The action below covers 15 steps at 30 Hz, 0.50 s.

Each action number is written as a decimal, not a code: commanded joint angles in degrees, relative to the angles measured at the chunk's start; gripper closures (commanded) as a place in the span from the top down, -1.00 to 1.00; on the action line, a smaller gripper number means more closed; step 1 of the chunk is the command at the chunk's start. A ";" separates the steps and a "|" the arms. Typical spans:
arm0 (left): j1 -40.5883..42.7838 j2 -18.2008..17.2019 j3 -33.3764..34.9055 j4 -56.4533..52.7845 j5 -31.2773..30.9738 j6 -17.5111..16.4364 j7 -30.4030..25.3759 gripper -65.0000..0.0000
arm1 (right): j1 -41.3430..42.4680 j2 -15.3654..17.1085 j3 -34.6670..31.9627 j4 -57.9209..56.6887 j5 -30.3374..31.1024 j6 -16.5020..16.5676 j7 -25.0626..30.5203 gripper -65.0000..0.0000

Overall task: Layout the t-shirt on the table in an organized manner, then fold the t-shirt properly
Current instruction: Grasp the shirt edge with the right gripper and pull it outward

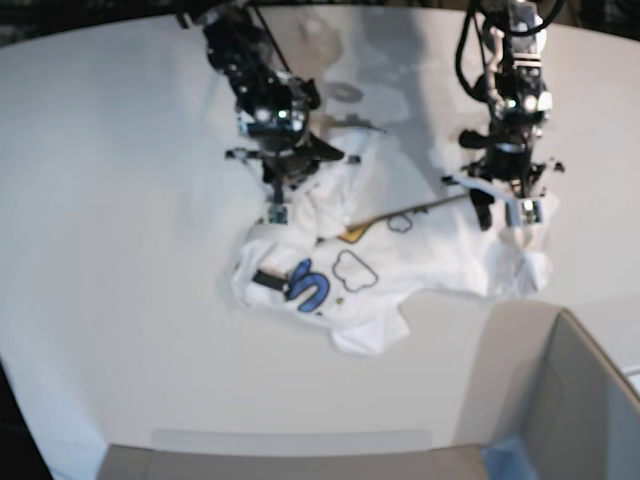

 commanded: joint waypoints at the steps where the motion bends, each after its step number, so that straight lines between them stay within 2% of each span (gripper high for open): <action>1: -0.42 -0.41 -0.03 0.95 0.24 0.14 -1.20 -0.24 | 0.12 0.13 -0.09 2.58 -0.07 -1.06 1.31 -1.00; 3: -0.42 -0.32 0.06 0.95 0.24 0.14 -1.20 -0.24 | -0.59 1.71 0.79 6.09 -0.07 -2.29 1.31 -1.00; 7: -0.42 -0.32 0.06 0.95 0.16 0.14 -1.20 -0.24 | -2.96 2.24 5.36 12.25 -0.33 -2.73 1.39 -1.00; 10: -0.42 -0.32 0.06 0.95 0.16 0.14 -1.20 -0.24 | -4.63 2.24 11.86 16.20 -0.07 -2.73 1.48 -1.00; 15: -0.42 -0.23 0.06 0.95 0.16 0.14 -1.20 -0.24 | -6.39 1.89 26.90 17.61 1.25 -1.41 2.45 -1.00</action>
